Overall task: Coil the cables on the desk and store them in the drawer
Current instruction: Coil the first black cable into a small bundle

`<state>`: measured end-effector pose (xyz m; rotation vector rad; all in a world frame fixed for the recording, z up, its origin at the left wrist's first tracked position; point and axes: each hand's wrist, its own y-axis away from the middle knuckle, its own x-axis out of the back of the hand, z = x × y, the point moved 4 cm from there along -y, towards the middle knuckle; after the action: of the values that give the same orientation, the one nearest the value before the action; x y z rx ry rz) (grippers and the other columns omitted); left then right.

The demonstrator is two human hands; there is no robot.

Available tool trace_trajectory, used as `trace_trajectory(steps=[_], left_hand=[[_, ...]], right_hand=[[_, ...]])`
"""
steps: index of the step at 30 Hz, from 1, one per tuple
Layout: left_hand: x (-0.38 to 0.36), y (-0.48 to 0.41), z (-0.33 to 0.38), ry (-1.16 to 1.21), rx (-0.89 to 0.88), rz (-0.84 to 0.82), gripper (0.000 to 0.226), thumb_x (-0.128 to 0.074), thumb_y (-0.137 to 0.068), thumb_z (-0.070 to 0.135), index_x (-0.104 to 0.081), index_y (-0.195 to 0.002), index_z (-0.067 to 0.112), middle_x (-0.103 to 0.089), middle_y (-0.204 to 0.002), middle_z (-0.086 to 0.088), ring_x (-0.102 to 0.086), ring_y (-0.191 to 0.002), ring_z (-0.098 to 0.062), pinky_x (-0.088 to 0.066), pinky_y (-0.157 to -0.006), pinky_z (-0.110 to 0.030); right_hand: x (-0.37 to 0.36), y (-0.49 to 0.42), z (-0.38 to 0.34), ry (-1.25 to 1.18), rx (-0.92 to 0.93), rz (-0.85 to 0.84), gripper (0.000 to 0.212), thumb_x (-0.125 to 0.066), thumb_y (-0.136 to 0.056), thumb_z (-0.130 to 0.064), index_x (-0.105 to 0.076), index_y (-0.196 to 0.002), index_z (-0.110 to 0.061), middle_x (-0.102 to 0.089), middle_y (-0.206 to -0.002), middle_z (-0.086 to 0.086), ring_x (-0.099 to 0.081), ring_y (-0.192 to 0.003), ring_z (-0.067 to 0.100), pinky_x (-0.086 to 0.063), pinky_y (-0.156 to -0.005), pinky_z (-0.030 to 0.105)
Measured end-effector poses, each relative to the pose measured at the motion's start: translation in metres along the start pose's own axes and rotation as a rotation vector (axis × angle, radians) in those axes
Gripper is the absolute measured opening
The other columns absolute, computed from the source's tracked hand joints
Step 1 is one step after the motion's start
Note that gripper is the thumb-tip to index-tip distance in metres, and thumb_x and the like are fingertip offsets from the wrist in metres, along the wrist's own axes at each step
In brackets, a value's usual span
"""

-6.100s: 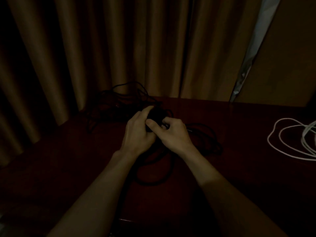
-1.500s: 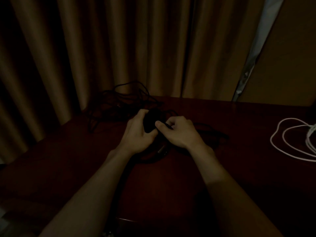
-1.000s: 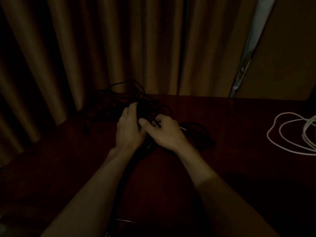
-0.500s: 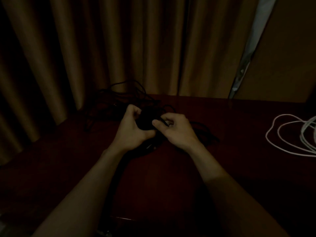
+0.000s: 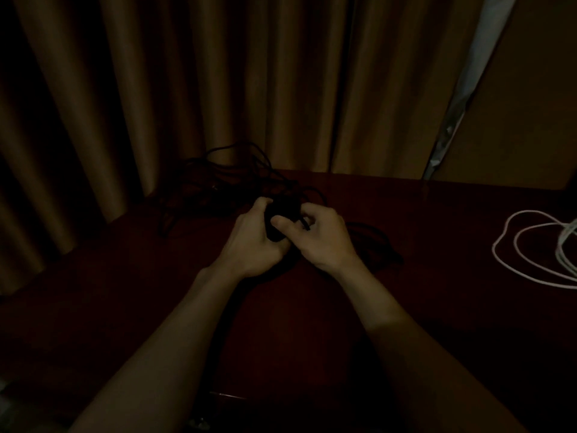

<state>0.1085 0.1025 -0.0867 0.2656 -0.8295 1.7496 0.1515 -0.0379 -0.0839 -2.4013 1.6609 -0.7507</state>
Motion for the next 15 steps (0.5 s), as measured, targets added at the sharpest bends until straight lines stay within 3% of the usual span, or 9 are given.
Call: trace_trajectory(steps=[2,4,7,9,11,15], left_hand=[[-0.001,0.001,0.0,0.068,-0.02,-0.064,0.041,-0.074,-0.09,0.02,-0.057,-0.127,0.023,-0.072,-0.097,0.008,-0.072,-0.08,-0.006,-0.059,-0.066,-0.03],[-0.002,0.001,0.002,0.115,-0.061,-0.087,0.042,-0.075,-0.091,0.016,-0.06,-0.129,0.024,-0.076,-0.093,0.004,-0.074,-0.078,-0.011,-0.06,-0.065,-0.032],[0.001,0.0,0.002,0.074,-0.111,-0.039,0.051,-0.084,-0.086,0.03,-0.063,-0.133,0.026,-0.074,-0.11,0.012,-0.071,-0.098,-0.001,-0.06,-0.083,-0.026],[0.003,-0.001,-0.001,0.029,-0.12,-0.002,0.057,-0.088,-0.081,0.035,-0.062,-0.13,0.026,-0.069,-0.114,0.017,-0.066,-0.102,0.005,-0.057,-0.085,-0.021],[0.004,-0.001,-0.004,0.01,-0.113,-0.004,0.059,-0.09,-0.078,0.037,-0.059,-0.127,0.026,-0.066,-0.114,0.016,-0.066,-0.1,0.002,-0.057,-0.081,-0.024],[0.001,-0.004,-0.006,-0.081,-0.173,-0.064,0.07,-0.079,-0.071,0.048,-0.057,-0.135,0.028,-0.061,-0.117,0.009,-0.06,-0.106,-0.007,-0.052,-0.089,-0.032]], right_hand=[[0.007,-0.002,0.006,-0.005,-0.021,-0.022,0.03,-0.076,-0.09,-0.043,-0.075,-0.097,-0.014,-0.075,-0.085,0.009,-0.072,-0.074,0.025,-0.061,-0.065,0.043],[0.011,-0.002,0.011,-0.013,-0.038,-0.042,0.036,-0.072,-0.087,-0.05,-0.076,-0.106,-0.019,-0.077,-0.096,0.009,-0.075,-0.088,0.028,-0.062,-0.08,0.053],[0.017,-0.004,0.015,-0.08,-0.068,-0.07,0.026,-0.072,-0.095,-0.036,-0.074,-0.116,-0.021,-0.078,-0.104,0.0,-0.075,-0.098,0.017,-0.062,-0.09,0.043],[0.018,-0.004,0.015,-0.076,-0.083,-0.089,0.023,-0.073,-0.096,-0.029,-0.073,-0.116,-0.018,-0.078,-0.105,-0.004,-0.074,-0.098,0.01,-0.061,-0.088,0.034],[0.017,-0.003,0.013,0.005,-0.077,-0.1,0.026,-0.075,-0.094,-0.034,-0.073,-0.115,-0.021,-0.077,-0.105,-0.007,-0.074,-0.097,0.006,-0.061,-0.088,0.033],[0.013,0.003,0.005,0.133,-0.06,-0.113,0.03,-0.074,-0.092,-0.043,-0.072,-0.117,-0.026,-0.075,-0.106,-0.01,-0.072,-0.097,0.005,-0.061,-0.088,0.033]])
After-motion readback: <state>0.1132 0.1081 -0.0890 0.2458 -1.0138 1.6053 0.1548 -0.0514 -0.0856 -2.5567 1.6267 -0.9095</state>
